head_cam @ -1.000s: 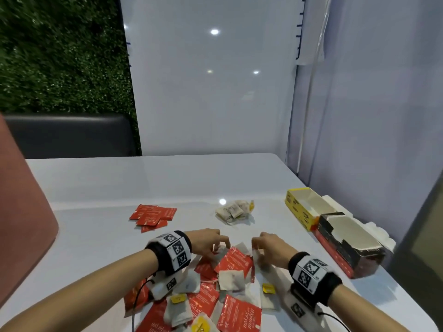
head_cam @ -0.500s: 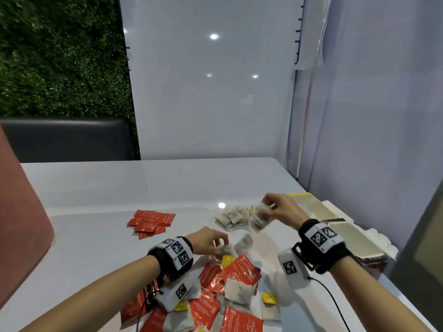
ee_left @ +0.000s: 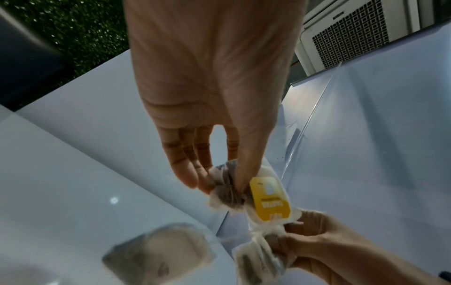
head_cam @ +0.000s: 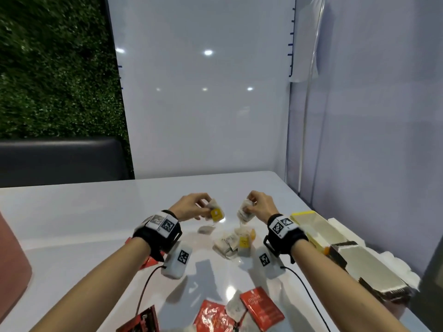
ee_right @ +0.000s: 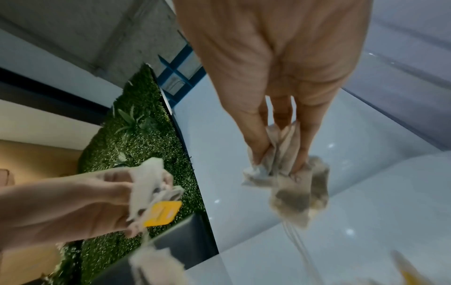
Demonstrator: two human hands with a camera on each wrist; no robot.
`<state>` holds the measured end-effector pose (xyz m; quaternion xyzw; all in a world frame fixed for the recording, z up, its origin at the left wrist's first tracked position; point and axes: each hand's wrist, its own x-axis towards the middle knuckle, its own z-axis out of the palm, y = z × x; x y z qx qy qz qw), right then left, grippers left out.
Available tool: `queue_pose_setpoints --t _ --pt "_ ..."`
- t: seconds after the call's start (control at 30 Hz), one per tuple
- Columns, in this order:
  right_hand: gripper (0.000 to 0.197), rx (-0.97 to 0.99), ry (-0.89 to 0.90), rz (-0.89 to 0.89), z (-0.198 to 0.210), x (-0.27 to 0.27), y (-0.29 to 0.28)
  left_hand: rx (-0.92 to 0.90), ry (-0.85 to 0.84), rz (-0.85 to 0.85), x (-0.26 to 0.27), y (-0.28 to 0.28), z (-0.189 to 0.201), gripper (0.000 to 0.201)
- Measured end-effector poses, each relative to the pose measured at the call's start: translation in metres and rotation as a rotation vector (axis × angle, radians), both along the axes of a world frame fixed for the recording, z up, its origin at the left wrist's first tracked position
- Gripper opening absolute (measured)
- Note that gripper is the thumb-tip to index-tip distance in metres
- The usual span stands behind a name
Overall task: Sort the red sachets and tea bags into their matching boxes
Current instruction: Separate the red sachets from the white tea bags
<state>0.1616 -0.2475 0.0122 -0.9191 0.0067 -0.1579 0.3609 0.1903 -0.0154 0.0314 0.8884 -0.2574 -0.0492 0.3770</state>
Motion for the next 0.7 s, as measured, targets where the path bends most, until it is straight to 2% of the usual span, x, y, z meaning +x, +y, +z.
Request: queue_pose_setpoints --t 0.17,0.33,0.43,0.53,0.63,0.7 --pt "0.017 0.077 -0.164 0.024 0.026 0.009 -0.009 -0.01 0.016 0.045 0.024 -0.019 -0.007 0.011" --pt "0.014 0.067 -0.188 0.038 0.034 0.018 -0.015 0.031 0.07 0.147 0.037 -0.034 -0.027 0.013" --pt "0.016 0.067 -0.168 0.047 0.024 0.023 -0.012 0.156 0.109 0.144 0.041 -0.043 -0.052 0.029" --pt "0.014 0.035 -0.114 0.055 0.006 0.028 -0.006 0.255 0.232 0.045 0.035 -0.043 -0.064 0.053" --pt "0.022 -0.093 -0.039 0.078 -0.018 0.033 -0.001 0.32 0.148 0.042 0.024 -0.029 -0.052 0.071" --pt "0.023 -0.299 0.104 0.153 -0.036 0.034 0.003 0.341 0.083 0.048 0.012 -0.012 -0.035 0.072"
